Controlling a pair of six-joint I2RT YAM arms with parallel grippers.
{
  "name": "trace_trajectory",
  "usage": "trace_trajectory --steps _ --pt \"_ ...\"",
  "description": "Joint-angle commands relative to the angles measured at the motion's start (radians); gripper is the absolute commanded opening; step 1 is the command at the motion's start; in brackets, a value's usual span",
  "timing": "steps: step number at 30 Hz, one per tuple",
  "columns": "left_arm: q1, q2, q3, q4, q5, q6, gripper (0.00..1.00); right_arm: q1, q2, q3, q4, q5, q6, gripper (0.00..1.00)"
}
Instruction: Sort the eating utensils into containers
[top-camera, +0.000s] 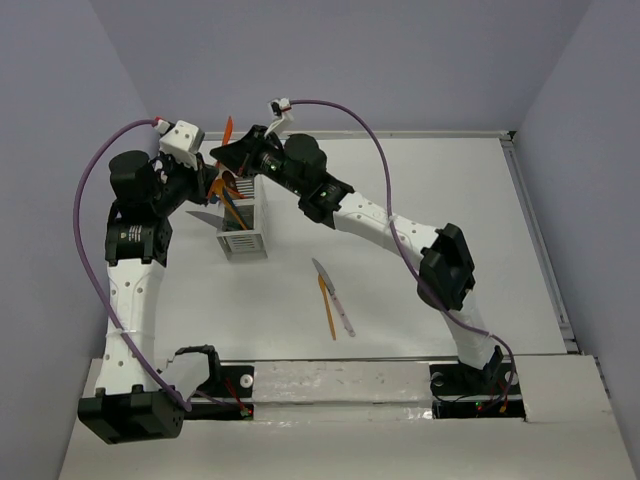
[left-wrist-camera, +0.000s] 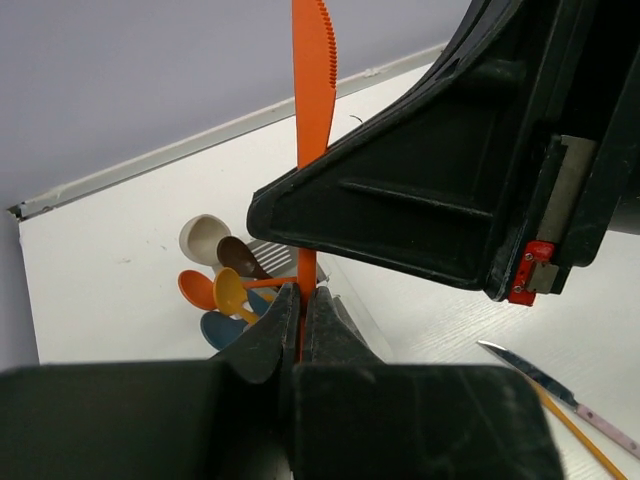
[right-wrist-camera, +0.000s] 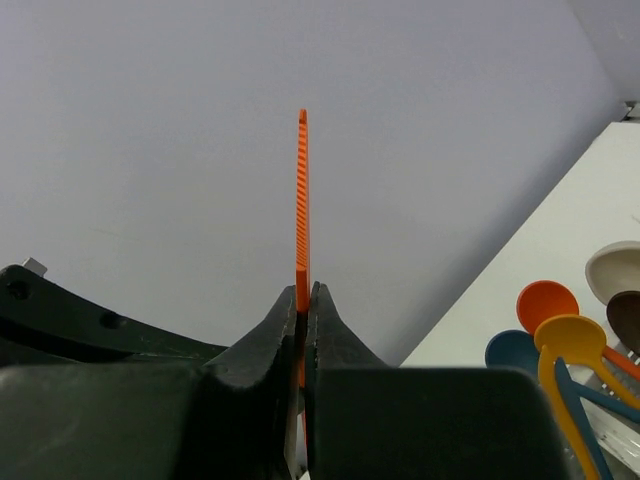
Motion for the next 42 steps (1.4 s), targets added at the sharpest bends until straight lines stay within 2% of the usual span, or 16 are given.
trace_trajectory --steps 1,2,3,4,5,7,11,14,17,21,25,33,35,37,39,42 --pt "-0.004 -0.019 0.022 0.021 -0.018 0.007 0.00 0.009 -0.027 0.005 0.023 -0.012 -0.069 0.00" --pt "-0.004 -0.020 0.020 0.015 -0.027 0.021 0.12 0.009 -0.038 -0.007 0.028 -0.008 -0.095 0.00" --pt "-0.004 -0.020 0.019 0.007 -0.045 0.028 0.51 0.009 -0.058 -0.021 0.045 -0.008 -0.174 0.00" --pt "-0.004 -0.019 0.015 -0.010 -0.062 0.035 0.70 0.009 -0.067 -0.033 0.051 -0.005 -0.225 0.00" --pt "-0.004 -0.020 0.012 -0.016 -0.095 0.042 0.99 0.009 -0.075 -0.049 0.054 -0.001 -0.276 0.00" --pt "-0.003 -0.020 0.002 -0.037 -0.134 0.044 0.99 0.009 -0.084 -0.053 0.044 0.010 -0.441 0.00" --pt "0.007 -0.039 -0.038 -0.039 -0.228 0.042 0.99 0.009 -0.059 -0.040 -0.041 -0.004 -0.630 0.00" --pt "0.040 -0.069 -0.090 -0.010 -0.298 0.030 0.99 0.009 -0.030 -0.075 -0.050 -0.036 -0.676 0.00" --pt "0.085 -0.092 -0.141 0.015 -0.283 0.012 0.99 0.009 0.005 -0.081 -0.049 -0.062 -0.722 0.00" --pt "0.216 -0.096 -0.196 0.041 -0.197 0.002 0.99 0.009 0.078 -0.040 -0.061 -0.076 -0.764 0.00" --pt "0.278 -0.082 -0.219 0.055 -0.183 0.007 0.99 0.009 0.115 -0.023 -0.064 -0.088 -0.793 0.00" --pt "0.297 -0.073 -0.271 0.075 -0.191 0.030 0.99 0.009 0.140 -0.096 -0.064 -0.099 -0.811 0.01" --pt "0.298 -0.080 -0.282 0.079 -0.186 0.030 0.99 0.009 0.129 -0.129 -0.064 -0.105 -0.814 0.11" --pt "0.298 -0.085 -0.285 0.075 -0.156 0.038 0.99 0.009 0.100 -0.148 -0.065 -0.101 -0.818 0.36" --pt "0.298 -0.085 -0.282 0.070 -0.150 0.036 0.99 0.009 0.085 -0.153 -0.075 -0.096 -0.816 0.44" --pt "0.300 -0.086 -0.282 0.067 -0.151 0.041 0.99 0.018 0.053 -0.164 -0.095 -0.088 -0.804 0.50"
